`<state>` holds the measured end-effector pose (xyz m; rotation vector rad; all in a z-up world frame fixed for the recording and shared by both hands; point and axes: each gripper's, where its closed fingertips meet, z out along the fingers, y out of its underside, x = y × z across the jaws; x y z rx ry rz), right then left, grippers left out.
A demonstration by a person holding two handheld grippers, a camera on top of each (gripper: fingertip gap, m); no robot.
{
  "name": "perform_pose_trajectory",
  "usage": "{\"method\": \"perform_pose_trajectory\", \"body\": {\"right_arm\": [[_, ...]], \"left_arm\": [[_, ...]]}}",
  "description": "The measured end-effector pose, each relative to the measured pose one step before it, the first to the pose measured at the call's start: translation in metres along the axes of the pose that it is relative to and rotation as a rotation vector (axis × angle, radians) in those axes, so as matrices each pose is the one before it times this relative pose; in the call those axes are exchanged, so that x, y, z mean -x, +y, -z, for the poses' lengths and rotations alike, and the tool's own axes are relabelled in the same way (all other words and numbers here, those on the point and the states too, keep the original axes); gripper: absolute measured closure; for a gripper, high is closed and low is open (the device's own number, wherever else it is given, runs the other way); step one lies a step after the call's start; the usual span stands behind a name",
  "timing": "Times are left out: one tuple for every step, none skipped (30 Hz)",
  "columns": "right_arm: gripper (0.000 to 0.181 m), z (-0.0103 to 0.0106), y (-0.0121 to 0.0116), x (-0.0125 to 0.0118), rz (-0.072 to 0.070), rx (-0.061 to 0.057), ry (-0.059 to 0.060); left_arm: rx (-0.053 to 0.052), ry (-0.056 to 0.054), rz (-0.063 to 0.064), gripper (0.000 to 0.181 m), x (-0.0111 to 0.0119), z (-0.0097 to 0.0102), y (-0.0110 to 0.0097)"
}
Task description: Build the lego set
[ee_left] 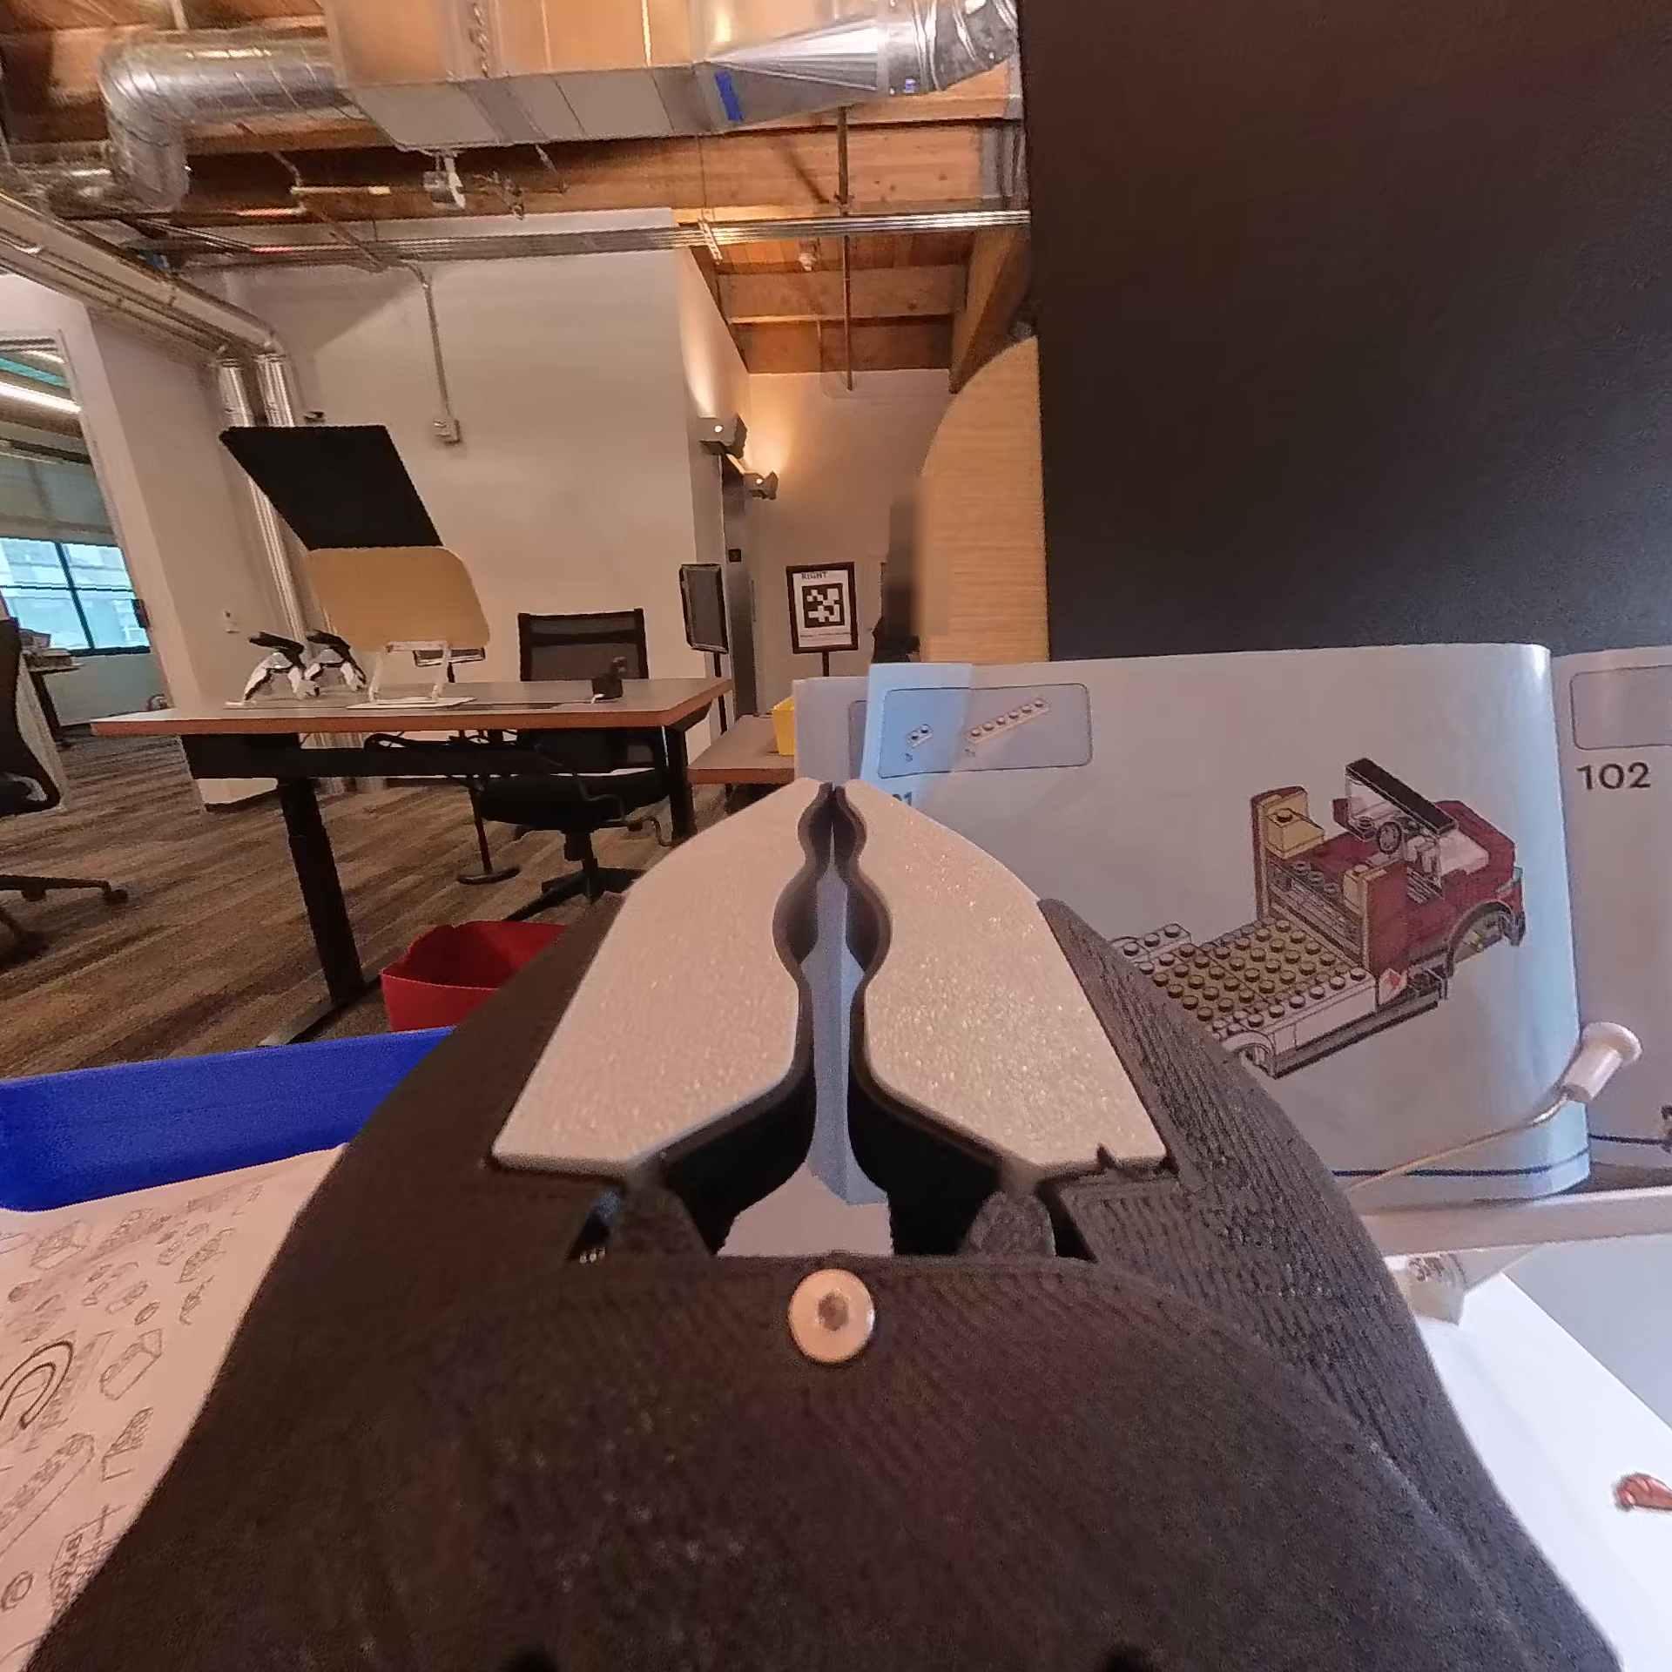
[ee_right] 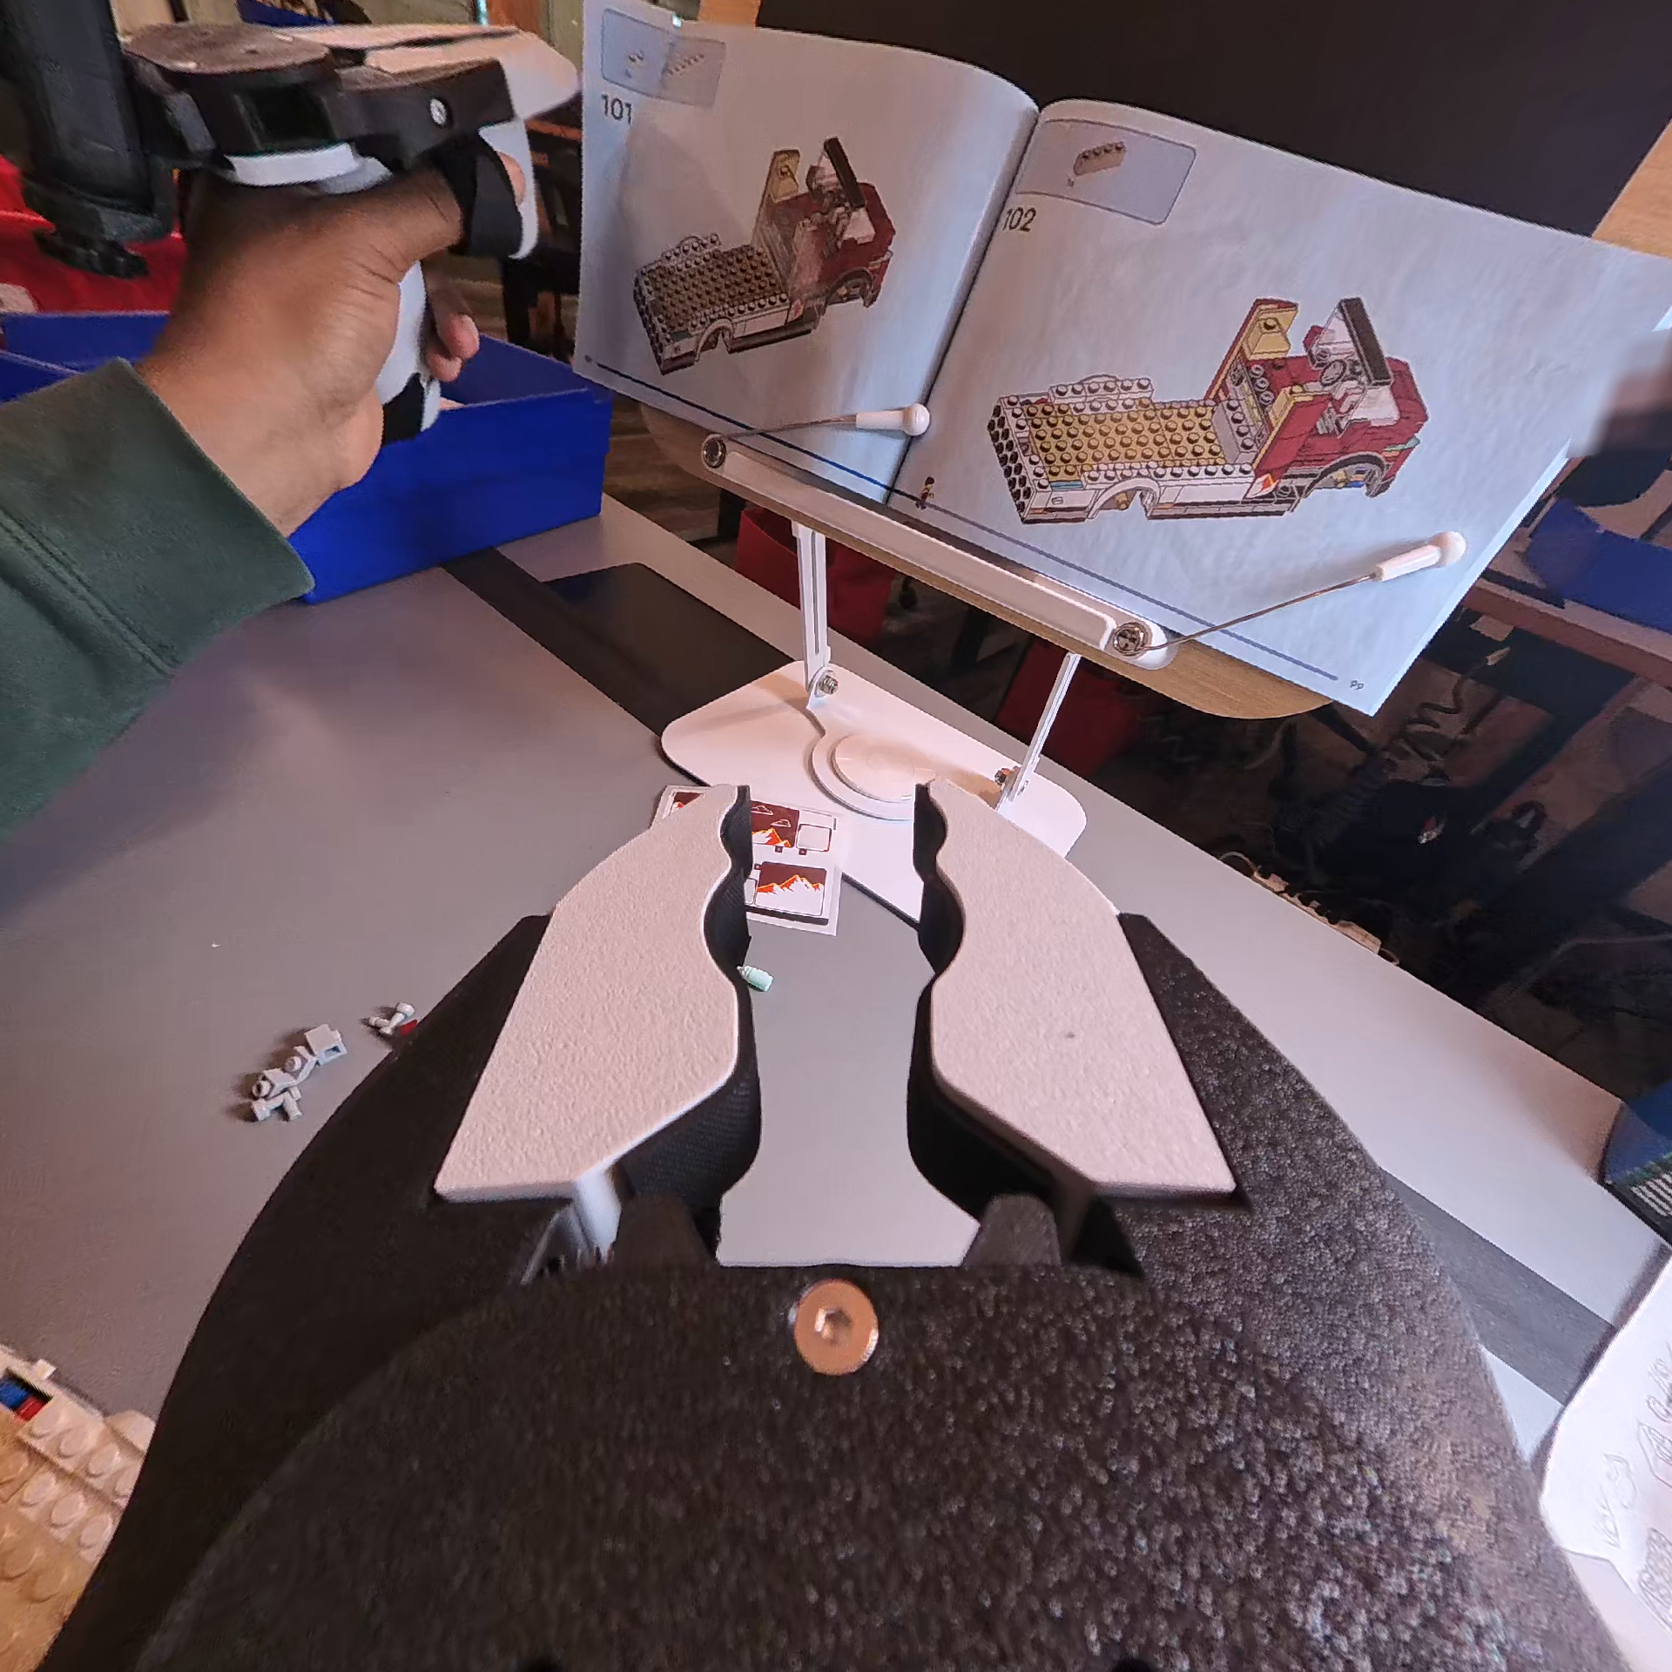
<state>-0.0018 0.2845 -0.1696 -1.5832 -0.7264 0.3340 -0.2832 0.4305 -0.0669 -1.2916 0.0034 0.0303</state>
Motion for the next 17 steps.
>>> {"method": "perform_pose_trajectory", "body": {"right_arm": [[0.147,-0.00029,0.00058,0.00008,-0.0004,0.0026,-0.0007],[0.147,-0.00017,0.00057,0.0,-0.0003,0.0024,-0.0003],[0.147,-0.00022,0.00044,0.0001,0.0,0.0015,-0.0001],[0.147,-0.00012,0.00022,0.00011,0.0006,0.0014,-0.0004],[0.147,-0.00011,0.00042,0.00023,0.0014,0.0016,-0.0003],[0.147,-0.00022,0.00033,0.00015,0.0018,0.0019,0.0],[0.147,-0.00032,0.00049,0.00028,0.0016,0.0018,0.0],[0.148,-0.00026,0.00056,0.00018,0.0009,0.002,-0.0005],[0.148,-0.00039,0.00055,0.00035,0.0002,0.0021,-0.0013],[0.148,-0.0004,0.00085,0.00032,0.0,0.0028,-0.0017],[0.148,-0.00048,0.001,0.00041,0.0007,0.0036,-0.0015],[0.148,-0.00045,0.00092,0.00032,0.0009,0.0037,-0.0011],[0.148,-0.00052,0.0008,0.0004,0.0005,0.0028,-0.0014],[0.148,-0.00035,0.00061,0.00054,-0.0001,0.0019,-0.002],[0.148,-0.00033,0.00053,0.00048,0.0002,0.002,-0.0018],[0.148,-0.00027,0.00044,0.00042,0.0014,0.0023,-0.0011],[0.148,-0.00013,0.00016,0.00038,0.0022,0.0016,-0.0006]], "left_arm": [[-0.0049,-0.0108,0.0072,0.181,0.00302,0.00065,-0.00099],[-0.0029,-0.0047,0.0096,0.181,0.00266,0.0006,-0.00089],[-0.0034,0.0,0.0108,0.181,0.00227,0.00079,-0.00086],[-0.0075,0.0029,0.0102,0.181,0.00184,0.00092,-0.00144],[-0.0074,0.0026,0.0068,0.181,0.00162,0.00101,-0.0016],[-0.0028,0.0025,0.0025,0.181,0.00141,0.00081,-0.00105],[-0.0055,0.0064,0.0033,0.181,0.00045,0.00104,-0.00143],[-0.0104,0.0102,0.0031,0.181,-0.00034,0.00125,-0.00204],[-0.0132,0.0105,0.0009,0.181,-0.00074,0.00132,-0.0026],[-0.0123,0.018,0.0001,0.181,-0.00219,0.00123,-0.00265],[-0.0119,0.0171,-0.0003,0.181,-0.00279,0.001,-0.00264],[-0.0111,0.0199,-0.0015,0.181,-0.00388,0.0006,-0.00247],[-0.0072,0.0278,-0.0035,0.181,-0.00581,-0.00013,-0.00158],[0.0071,0.0195,-0.006,0.181,-0.00546,-0.00119,0.00094],[0.0156,0.0125,-0.0075,0.181,-0.00495,-0.00208,0.00266],[0.0156,0.0174,-0.0041,0.181,-0.00573,-0.0026,0.00329],[0.0098,0.0209,-0.0059,0.181,-0.00637,-0.0026,0.00281]]}}
